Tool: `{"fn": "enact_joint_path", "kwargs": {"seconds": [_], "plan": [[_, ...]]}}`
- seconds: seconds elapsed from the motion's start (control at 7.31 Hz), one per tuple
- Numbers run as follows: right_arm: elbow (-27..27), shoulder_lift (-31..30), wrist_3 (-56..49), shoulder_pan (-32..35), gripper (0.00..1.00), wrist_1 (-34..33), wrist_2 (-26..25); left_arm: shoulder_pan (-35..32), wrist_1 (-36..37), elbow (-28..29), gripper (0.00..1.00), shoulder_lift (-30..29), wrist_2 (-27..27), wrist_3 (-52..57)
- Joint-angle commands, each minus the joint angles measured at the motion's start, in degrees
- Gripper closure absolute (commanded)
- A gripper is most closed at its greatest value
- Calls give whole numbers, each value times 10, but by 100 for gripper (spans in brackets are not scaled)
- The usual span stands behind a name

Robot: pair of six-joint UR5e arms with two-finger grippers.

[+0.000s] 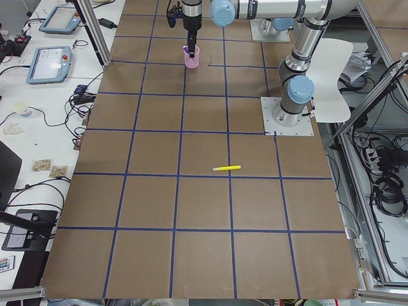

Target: Insert purple and pink pens into pink cup

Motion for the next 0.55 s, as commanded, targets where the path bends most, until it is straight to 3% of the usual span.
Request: {"fn": "enact_joint_path", "kwargs": {"seconds": [0.0,0.41], "plan": [[0,0,0,0,0,0,0,6,-3,-13,0,8,-3,6],[0,0,0,0,0,0,1,12,-3,-18,0,22,-3,6]]}}
